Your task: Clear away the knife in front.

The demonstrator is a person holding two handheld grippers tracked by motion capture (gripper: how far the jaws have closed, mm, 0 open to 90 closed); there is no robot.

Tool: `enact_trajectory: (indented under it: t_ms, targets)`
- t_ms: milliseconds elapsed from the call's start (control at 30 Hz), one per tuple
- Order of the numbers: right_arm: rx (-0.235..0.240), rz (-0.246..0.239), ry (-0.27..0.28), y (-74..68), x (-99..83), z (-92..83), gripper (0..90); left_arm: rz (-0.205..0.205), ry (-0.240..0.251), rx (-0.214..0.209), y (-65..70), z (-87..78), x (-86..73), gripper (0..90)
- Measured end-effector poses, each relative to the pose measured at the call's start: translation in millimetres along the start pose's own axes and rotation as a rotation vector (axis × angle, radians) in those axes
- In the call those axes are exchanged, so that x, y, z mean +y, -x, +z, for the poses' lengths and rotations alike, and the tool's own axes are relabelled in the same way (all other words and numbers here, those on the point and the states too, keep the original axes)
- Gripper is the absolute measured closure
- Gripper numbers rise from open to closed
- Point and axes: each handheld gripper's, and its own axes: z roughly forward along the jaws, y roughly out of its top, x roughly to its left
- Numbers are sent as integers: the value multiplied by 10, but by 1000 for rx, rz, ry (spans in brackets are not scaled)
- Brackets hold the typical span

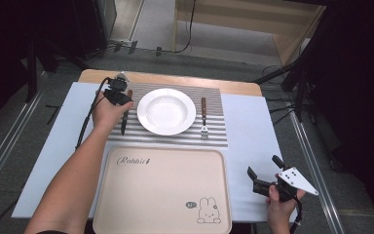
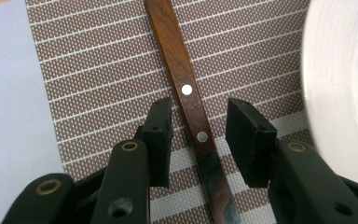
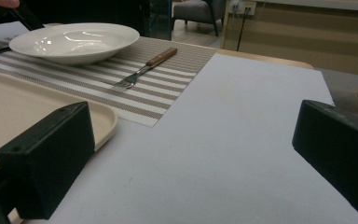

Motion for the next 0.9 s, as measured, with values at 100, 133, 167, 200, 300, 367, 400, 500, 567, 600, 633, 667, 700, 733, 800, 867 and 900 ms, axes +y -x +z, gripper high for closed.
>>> enact_trajectory:
  t_ms: [100,133,167,200,300,367,400,500,567,600,633,667,700,733,800,867,900]
  targets:
    - [-1,0,0,2,0,-1,0,7,10,18,15,17,0,631]
    - [-1,2,1,2,0,0,0,4,18,24,20,18,2,634]
    - [-1,1,0,2,0,0,0,-5,25,21,22,22,5,635]
    - [-1,1,-1,1,0,0,0,-9,27,22,26,31,8,636]
    - [-1,1,-1,-2,0,2,0,-6,10,35,40,73,12,636]
    - [-1,0,-1,0,0,1,0,-8,-3,49,38,99,6,636]
    - [-2,0,-2,0,0,1,0,-11,-1,49,32,109,1,637]
    - [-3,-1,-3,1,-1,1,0,-28,1,46,24,109,-3,644]
    - [-4,-1,-3,2,-2,1,0,-38,-6,50,15,105,-1,660]
    - [-4,-1,-3,3,-2,1,0,-41,-12,46,7,103,2,687]
    - [-4,0,-3,4,-2,0,0,-44,-16,43,0,101,6,706]
    - [-4,0,-3,4,-2,1,0,-42,-19,49,0,99,8,721]
    - [-4,0,-3,4,-2,1,0,-35,-20,53,3,100,7,737]
    - [-4,0,-3,3,-2,2,0,-28,-18,57,6,101,5,750]
    - [-3,1,-4,1,-2,2,0,-26,-15,57,6,100,-1,752]
    - [-3,0,-5,1,-3,3,0,-20,-12,56,3,101,-6,751]
    - [-3,0,-5,0,-2,4,0,-19,-11,54,-1,102,-7,749]
